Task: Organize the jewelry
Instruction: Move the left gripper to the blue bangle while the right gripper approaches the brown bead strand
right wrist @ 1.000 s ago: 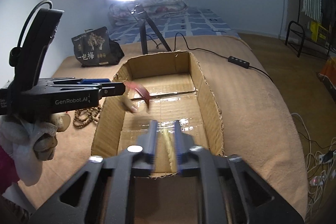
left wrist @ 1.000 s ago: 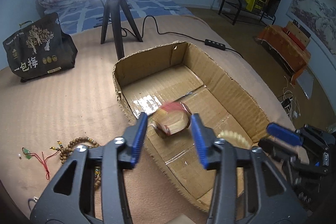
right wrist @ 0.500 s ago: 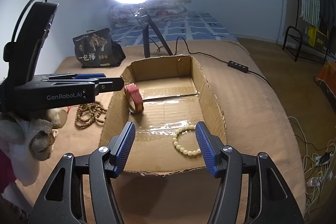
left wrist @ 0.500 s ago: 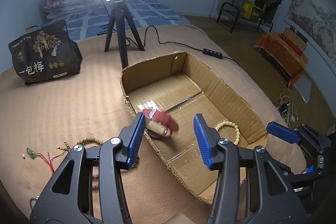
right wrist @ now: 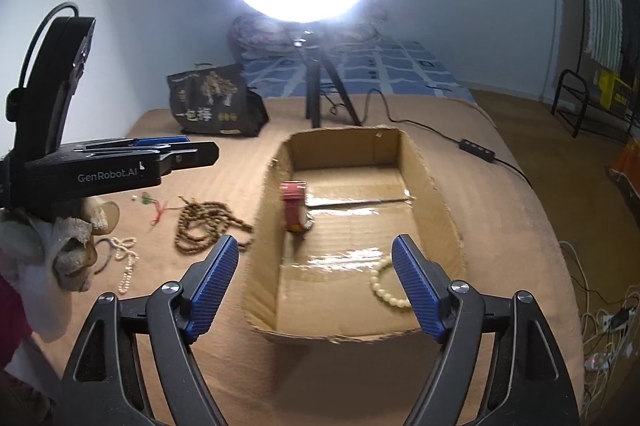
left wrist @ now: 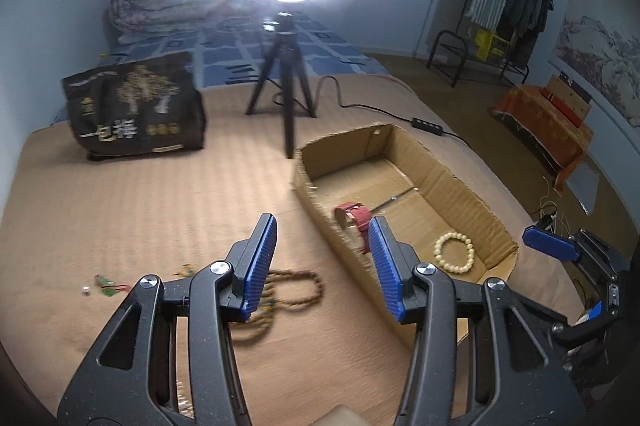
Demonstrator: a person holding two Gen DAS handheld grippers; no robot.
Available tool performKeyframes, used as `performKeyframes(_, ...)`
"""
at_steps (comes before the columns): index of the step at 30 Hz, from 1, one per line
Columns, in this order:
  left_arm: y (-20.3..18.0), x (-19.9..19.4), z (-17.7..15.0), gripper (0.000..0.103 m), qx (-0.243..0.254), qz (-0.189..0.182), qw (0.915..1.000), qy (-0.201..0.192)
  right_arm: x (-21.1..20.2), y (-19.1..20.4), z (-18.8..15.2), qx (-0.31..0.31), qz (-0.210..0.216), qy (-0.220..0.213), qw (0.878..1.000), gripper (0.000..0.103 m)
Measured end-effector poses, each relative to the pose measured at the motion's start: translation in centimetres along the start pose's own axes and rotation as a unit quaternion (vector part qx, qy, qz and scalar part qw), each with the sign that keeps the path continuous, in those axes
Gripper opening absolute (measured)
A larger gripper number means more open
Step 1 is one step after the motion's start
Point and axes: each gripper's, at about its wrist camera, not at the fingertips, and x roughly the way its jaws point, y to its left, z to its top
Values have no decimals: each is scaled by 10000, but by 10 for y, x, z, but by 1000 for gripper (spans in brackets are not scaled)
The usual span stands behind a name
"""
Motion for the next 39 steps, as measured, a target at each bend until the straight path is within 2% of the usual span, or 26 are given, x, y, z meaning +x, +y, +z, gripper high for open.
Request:
performKeyframes(10, 75, -58, -18, 49, -266, 395, 9984, -310, 9, 49, 10, -396, 430, 63, 9983, 79)
performKeyframes(18, 132, -96, -51, 49, -528, 705, 9955, -353, 30, 87, 15, -685, 768, 265, 9943, 79)
performKeyframes(26, 172, -111, -101, 49, -729, 921, 9931, -26, 65, 122, 14, -943, 1127, 712, 9866, 79)
performKeyframes(35, 195, -104, -153, 49, -1220, 760, 9886, 441, 108, 143, 9, -1090, 1277, 1171, 9788, 79)
performKeyframes(37, 198, -101, -161, 59, -1340, 684, 9872, 522, 115, 145, 8, -1058, 1296, 1272, 9777, 79)
performKeyframes(38, 199, -99, -166, 69, -1429, 624, 9863, 533, 120, 146, 8, -1067, 1302, 1311, 9770, 79)
performKeyframes(39, 199, -98, -170, 72, -1484, 594, 9858, 524, 122, 146, 8, -1077, 1311, 1324, 9766, 79)
